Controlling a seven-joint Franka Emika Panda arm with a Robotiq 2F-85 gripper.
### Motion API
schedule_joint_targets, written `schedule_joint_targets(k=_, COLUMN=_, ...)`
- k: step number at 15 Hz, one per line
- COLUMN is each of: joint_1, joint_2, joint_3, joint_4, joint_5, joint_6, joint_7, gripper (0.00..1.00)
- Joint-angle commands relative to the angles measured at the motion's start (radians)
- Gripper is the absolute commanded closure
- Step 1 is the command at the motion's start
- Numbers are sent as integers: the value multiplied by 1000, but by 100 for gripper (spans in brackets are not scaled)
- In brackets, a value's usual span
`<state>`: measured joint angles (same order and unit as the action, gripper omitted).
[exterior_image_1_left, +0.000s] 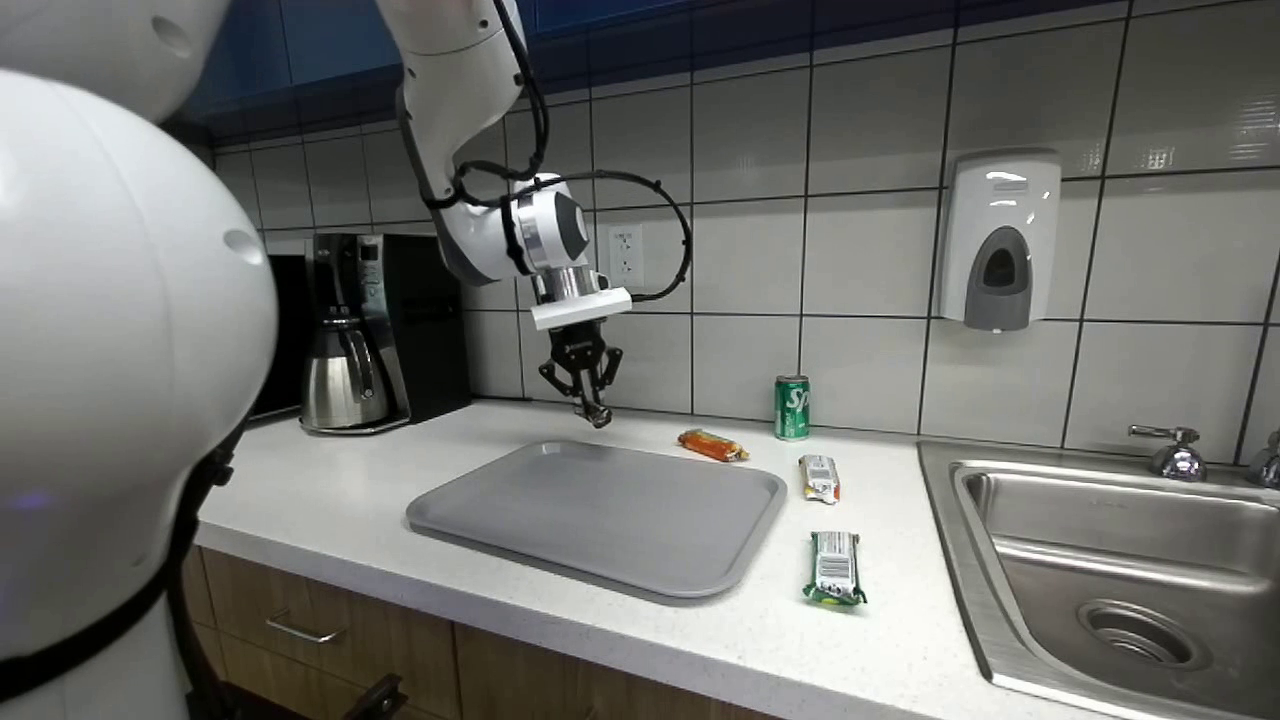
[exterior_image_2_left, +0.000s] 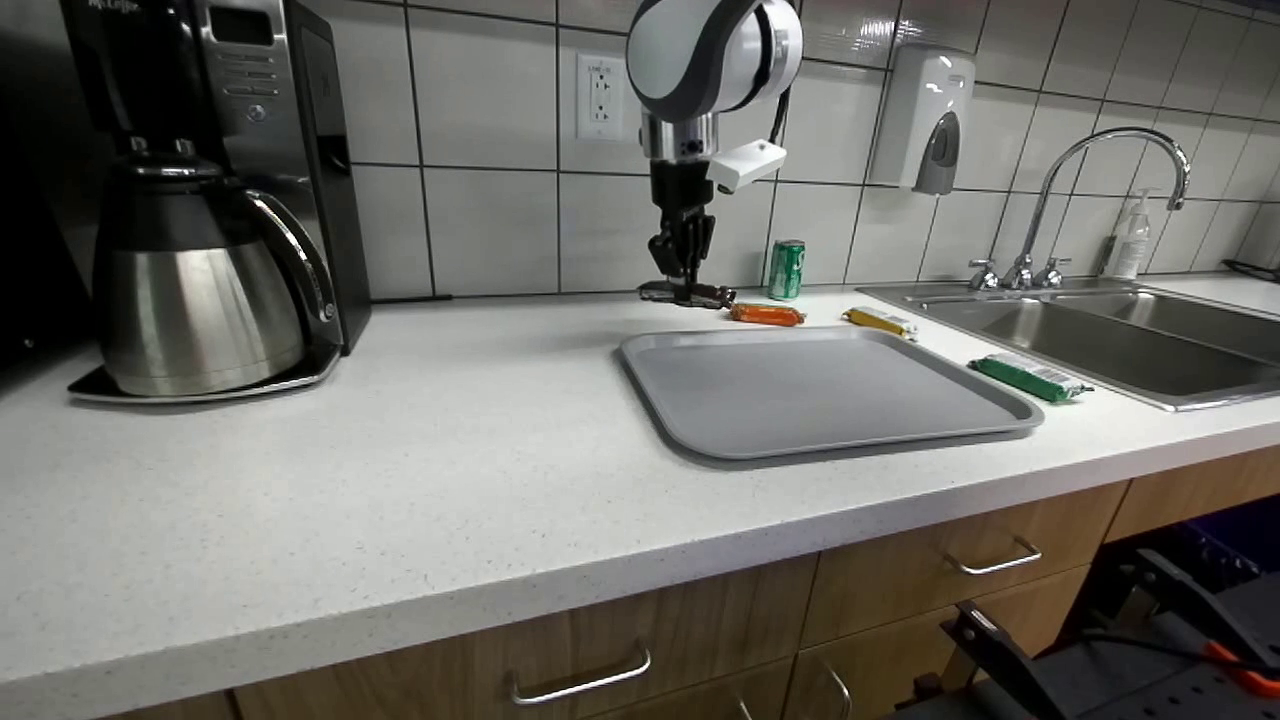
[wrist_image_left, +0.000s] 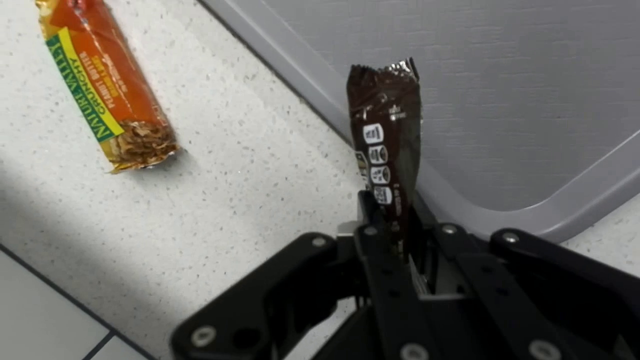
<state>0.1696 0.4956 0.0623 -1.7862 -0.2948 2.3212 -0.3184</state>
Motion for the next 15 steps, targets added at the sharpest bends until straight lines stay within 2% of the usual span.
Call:
schedule_joint_targets(k=1, joint_1=-12, joint_2=-123, joint_3=5, joint_4=-158, joint_5=-25, joint_6=47, joint_7=38, gripper=96)
schedule_joint_targets(k=9, joint_1=-19, joint_2=-211, joint_3=12, joint_4=-316, joint_5=-19, joint_6=61, joint_7=51, gripper=96)
schedule_joint_targets(k=15, joint_1=-20, joint_2=-192, joint_3=17, joint_4=-346, joint_5=-16, joint_6=55, joint_7=44, gripper=96)
